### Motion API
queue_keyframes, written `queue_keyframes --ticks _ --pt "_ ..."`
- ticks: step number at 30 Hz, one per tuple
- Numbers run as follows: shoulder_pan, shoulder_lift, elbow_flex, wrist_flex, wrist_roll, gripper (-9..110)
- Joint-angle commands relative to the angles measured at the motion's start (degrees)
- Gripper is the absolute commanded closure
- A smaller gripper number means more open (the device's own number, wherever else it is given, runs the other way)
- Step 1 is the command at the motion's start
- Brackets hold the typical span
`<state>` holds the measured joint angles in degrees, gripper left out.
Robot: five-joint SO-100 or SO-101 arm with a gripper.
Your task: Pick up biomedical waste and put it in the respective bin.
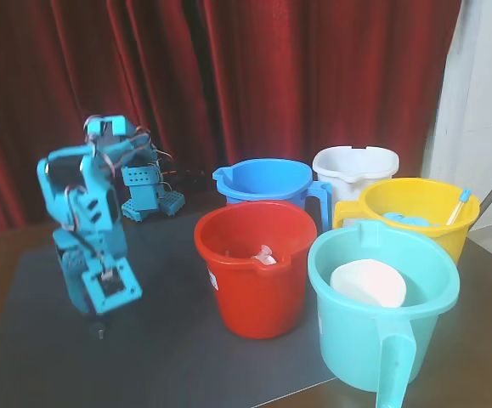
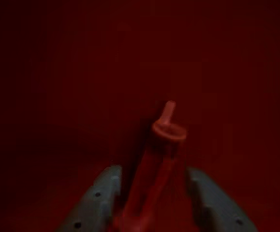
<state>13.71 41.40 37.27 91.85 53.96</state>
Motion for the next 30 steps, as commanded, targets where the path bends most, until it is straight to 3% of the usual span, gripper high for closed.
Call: queue_keyframes --ticks 1,4,9,30 --pt "0.1 8.4 2.0 19.7 -0.4 87" --pt "0.1 11.1 3.6 19.6 -0.4 86" --pt "0.1 11.5 4.9 19.6 -1.0 73" --pt "0.1 11.7 24.4 4.6 -0.2 73"
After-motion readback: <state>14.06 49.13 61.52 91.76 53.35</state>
